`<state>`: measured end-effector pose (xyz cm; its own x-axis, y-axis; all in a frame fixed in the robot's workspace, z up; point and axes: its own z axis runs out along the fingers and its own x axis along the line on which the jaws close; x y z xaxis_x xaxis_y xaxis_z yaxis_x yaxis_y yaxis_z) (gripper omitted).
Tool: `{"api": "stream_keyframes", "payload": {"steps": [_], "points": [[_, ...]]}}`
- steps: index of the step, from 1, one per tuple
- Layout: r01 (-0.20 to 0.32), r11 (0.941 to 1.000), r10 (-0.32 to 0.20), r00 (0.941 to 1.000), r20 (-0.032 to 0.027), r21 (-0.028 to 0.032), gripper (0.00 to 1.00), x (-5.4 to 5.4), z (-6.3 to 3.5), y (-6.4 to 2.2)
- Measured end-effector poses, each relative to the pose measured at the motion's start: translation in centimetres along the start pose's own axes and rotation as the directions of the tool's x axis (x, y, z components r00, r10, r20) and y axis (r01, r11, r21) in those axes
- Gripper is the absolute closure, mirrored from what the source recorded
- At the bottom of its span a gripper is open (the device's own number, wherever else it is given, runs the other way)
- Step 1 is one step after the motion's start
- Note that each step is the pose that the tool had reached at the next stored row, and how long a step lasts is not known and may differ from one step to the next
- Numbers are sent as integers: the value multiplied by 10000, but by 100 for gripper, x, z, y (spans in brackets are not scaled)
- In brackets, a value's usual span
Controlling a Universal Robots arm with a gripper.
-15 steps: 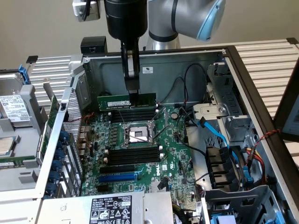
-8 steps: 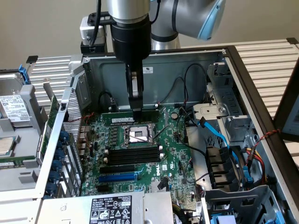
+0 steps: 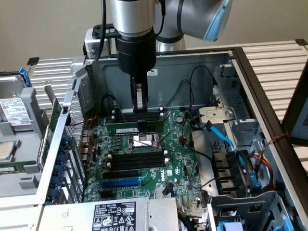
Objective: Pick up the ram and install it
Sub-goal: 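Insert the ram into the slot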
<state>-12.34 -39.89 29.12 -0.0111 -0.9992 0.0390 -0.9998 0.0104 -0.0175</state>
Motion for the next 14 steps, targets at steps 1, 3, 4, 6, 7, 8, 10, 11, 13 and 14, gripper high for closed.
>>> {"api": "stream_keyframes", "payload": {"steps": [1,3,4,6,7,8,10,11,13,14], "points": [[0,10000,0,10000,0,1,86,-1,20,0],[0,10000,0,10000,0,0,86,-2,55,1],[0,10000,0,10000,-1,-5,86,-3,73,1],[2,10000,-2,10000,1,-42,86,8,109,2],[2,10000,-1,10000,9,-49,86,16,127,2],[1,10000,-1,10000,24,-53,86,25,145,2],[1,10000,-1,10000,30,-55,86,25,180,3],[0,10000,0,10000,31,-56,86,24,199,4],[2,10000,-2,10000,31,-64,86,23,235,3],[2,10000,-2,10000,31,-68,86,22,254,2]]}}
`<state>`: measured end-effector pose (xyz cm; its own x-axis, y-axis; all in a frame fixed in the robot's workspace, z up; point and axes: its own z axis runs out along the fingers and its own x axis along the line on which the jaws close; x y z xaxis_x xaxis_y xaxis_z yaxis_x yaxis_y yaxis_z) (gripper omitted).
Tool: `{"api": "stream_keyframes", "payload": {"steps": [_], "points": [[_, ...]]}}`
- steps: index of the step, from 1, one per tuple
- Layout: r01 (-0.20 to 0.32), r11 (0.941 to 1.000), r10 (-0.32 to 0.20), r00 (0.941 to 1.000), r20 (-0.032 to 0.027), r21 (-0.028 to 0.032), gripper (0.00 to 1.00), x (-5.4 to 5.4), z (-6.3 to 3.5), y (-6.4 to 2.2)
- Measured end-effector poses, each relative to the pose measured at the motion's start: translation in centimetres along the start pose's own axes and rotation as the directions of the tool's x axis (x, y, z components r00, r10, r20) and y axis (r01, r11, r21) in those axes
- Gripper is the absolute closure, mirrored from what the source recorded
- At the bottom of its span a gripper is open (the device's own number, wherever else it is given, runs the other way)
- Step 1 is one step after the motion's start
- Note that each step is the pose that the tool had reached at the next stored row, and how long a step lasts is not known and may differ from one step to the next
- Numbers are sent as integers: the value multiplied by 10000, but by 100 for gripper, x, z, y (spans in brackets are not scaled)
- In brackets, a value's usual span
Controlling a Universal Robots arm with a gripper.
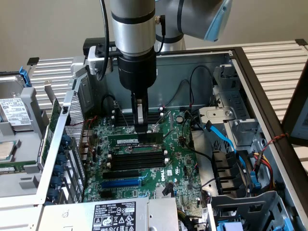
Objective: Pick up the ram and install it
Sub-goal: 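Insert the ram into the slot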
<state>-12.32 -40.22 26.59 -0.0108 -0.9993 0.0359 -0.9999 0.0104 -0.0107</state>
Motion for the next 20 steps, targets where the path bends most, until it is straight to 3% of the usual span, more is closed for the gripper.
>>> {"api": "stream_keyframes", "payload": {"steps": [6,12,20], "points": [[1,10000,-1,10000,-1,-38,86,-3,109,1],[15,9999,-15,10000,-3,-121,86,0,160,-7],[204,9997,-204,9998,21,-116,86,12,169,-20]]}}
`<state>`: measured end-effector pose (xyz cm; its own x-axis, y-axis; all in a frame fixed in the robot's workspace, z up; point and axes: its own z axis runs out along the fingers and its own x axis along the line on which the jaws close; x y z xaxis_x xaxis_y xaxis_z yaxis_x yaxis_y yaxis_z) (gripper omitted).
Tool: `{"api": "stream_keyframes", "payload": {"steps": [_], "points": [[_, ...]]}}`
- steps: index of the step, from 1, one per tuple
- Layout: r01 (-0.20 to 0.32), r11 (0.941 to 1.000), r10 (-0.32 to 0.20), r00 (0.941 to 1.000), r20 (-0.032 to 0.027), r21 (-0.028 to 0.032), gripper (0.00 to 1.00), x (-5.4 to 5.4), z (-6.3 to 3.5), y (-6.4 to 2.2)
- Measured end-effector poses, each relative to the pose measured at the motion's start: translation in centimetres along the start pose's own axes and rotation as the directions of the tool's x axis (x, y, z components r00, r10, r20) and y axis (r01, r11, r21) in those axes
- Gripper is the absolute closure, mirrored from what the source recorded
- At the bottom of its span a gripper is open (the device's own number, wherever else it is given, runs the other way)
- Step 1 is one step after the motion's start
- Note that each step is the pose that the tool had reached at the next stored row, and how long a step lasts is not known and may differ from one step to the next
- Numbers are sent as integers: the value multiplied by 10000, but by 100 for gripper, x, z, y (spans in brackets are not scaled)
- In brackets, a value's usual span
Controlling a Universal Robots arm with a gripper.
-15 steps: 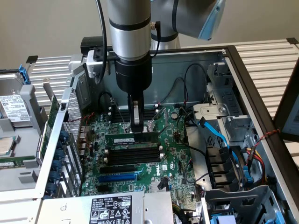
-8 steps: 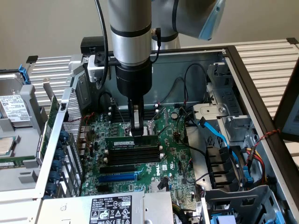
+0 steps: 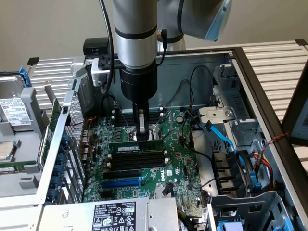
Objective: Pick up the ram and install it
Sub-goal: 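Insert the ram into the slot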
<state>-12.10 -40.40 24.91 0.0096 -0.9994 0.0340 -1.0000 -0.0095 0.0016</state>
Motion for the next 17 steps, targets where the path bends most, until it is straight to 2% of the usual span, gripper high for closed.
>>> {"api": "stream_keyframes", "payload": {"steps": [17], "points": [[2,10000,-2,10000,8,-1,86,54,67,-12]]}}
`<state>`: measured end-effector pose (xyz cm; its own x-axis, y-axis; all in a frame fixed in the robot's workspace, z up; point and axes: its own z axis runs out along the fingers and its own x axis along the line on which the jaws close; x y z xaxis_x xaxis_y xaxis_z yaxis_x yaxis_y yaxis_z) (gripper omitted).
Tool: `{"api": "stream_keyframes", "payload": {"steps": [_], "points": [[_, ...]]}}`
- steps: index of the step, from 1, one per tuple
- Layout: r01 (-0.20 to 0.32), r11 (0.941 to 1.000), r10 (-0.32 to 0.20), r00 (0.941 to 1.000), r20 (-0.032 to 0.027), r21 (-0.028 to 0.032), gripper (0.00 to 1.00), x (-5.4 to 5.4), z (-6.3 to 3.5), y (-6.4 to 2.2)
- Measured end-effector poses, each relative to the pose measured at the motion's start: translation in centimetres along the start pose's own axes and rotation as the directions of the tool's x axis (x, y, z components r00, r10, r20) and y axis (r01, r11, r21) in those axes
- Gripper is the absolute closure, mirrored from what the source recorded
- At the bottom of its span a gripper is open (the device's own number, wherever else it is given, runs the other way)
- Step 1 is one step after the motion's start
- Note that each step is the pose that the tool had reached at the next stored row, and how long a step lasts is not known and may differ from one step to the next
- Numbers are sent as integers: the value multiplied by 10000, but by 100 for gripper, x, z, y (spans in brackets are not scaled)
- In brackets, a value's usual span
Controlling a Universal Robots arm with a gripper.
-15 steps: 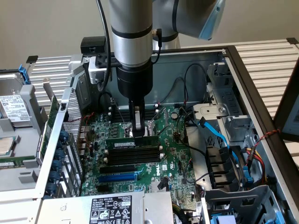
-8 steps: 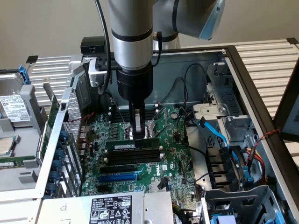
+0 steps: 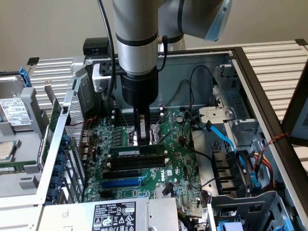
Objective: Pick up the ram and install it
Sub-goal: 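Insert the ram into the slot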
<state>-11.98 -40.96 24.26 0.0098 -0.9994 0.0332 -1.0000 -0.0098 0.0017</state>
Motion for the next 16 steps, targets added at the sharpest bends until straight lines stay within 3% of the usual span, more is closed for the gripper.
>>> {"api": "stream_keyframes", "payload": {"steps": [11,16], "points": [[-1,10000,1,10000,-6,25,86,1,64,0],[-5,9999,5,10000,-5,112,86,0,70,8]]}}
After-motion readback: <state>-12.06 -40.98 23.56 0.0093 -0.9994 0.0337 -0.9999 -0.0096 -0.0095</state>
